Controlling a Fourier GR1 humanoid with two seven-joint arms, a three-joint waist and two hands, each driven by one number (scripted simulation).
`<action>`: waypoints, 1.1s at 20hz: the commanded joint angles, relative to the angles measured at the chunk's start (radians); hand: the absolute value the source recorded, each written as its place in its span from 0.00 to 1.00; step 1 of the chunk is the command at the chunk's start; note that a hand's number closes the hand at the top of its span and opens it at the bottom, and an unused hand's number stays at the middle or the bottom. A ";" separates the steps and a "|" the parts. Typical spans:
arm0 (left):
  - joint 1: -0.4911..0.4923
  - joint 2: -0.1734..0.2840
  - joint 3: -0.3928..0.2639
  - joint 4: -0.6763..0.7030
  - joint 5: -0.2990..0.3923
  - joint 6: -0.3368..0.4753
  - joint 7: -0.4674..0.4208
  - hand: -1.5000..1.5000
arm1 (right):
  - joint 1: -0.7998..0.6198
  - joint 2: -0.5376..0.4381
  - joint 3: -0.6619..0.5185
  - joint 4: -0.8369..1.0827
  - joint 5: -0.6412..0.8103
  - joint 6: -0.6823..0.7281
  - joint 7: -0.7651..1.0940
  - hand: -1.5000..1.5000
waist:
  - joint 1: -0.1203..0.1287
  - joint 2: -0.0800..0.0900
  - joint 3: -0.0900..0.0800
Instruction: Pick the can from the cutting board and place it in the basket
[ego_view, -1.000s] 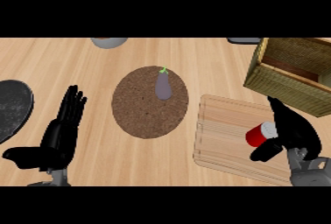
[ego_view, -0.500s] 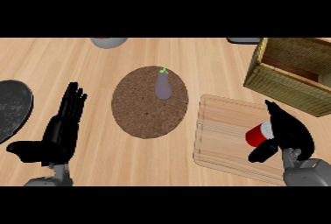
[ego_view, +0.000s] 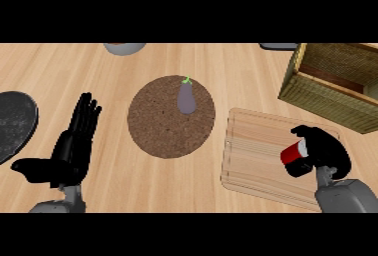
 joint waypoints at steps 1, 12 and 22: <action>0.043 0.026 0.014 -0.059 0.024 -0.037 0.012 0.50 | -0.002 -0.027 0.041 0.052 0.033 0.053 -0.075 1.00 | 0.006 0.000 0.000; -0.006 -0.004 0.031 -0.006 -0.012 -0.035 0.014 0.50 | -0.094 0.055 0.041 0.129 0.179 0.055 -0.131 1.00 | 0.003 0.001 0.000; 0.038 -0.009 -0.019 -0.059 -0.026 -0.058 0.007 0.50 | -0.533 0.318 0.034 0.671 0.350 -0.289 -0.102 1.00 | 0.065 0.015 0.001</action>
